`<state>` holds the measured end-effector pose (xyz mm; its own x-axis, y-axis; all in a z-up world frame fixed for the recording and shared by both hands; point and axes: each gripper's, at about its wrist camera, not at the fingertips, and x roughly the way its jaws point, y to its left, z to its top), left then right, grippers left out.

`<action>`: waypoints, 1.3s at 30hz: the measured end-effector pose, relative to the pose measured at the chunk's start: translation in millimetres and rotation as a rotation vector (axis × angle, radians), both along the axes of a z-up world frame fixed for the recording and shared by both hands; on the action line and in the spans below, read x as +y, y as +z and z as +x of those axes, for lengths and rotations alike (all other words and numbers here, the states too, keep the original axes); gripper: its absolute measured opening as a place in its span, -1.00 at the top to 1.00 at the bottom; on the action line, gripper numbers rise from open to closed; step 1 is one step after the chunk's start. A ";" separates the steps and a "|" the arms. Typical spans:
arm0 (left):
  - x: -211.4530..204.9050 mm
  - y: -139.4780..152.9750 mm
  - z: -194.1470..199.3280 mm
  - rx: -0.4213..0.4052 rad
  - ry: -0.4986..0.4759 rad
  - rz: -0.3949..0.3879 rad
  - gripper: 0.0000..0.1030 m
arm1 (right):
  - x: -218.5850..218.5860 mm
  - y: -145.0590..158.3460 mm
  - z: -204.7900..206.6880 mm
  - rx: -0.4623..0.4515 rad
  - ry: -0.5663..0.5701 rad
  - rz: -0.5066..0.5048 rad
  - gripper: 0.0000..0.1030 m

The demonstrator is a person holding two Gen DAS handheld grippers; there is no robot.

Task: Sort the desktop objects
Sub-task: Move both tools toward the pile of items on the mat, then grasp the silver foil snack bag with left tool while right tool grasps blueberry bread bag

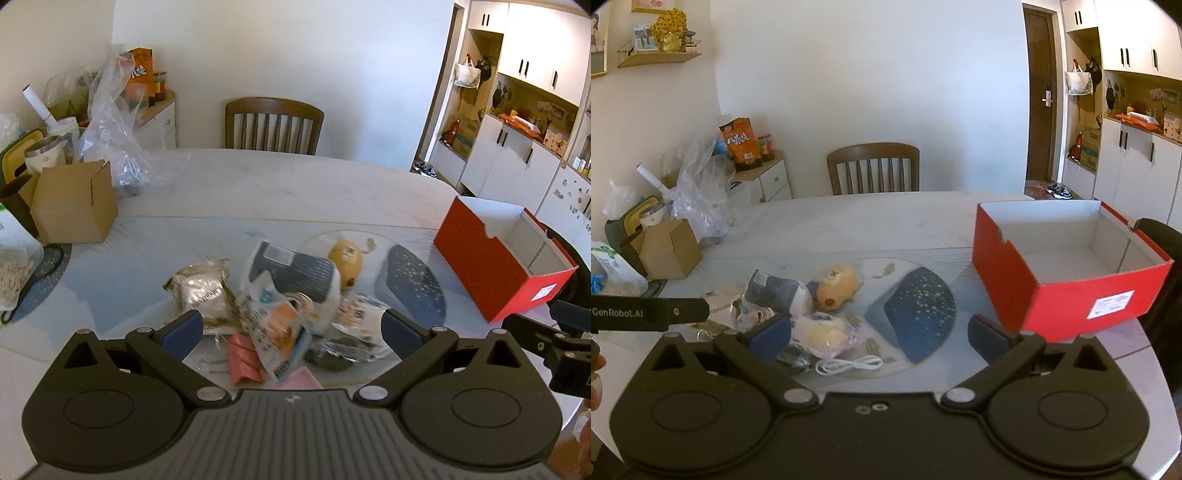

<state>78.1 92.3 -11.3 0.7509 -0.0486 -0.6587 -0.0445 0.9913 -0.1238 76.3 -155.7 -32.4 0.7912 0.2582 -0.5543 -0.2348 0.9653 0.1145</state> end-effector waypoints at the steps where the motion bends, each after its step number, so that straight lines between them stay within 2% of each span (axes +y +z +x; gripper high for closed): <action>1: 4.4 -1.8 3.0 0.003 -0.001 0.001 -1.00 | 3.2 -1.1 2.5 0.003 0.000 0.000 -0.98; 16: 65.5 -39.2 60.3 0.039 0.048 0.064 -0.99 | 46.3 -20.5 56.1 0.077 -0.016 -0.023 -0.96; 22: 80.8 -60.2 82.8 0.084 0.048 0.091 -0.99 | 64.2 -33.6 81.7 0.131 -0.011 -0.031 -0.90; 35: 93.5 -94.8 110.9 0.148 0.017 0.066 -0.99 | 100.3 -61.6 116.3 0.236 0.024 -0.079 -0.76; 39: 99.1 -102.7 117.0 0.166 0.015 0.035 -0.88 | 100.6 -71.6 120.9 0.284 0.014 -0.081 -0.67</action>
<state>195.1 191.3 -114.0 0.6324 -0.0129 -0.7746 -0.0761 0.9940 -0.0787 197.2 -55.2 -104.0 0.5977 0.2139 -0.7727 -0.2180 0.9708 0.1001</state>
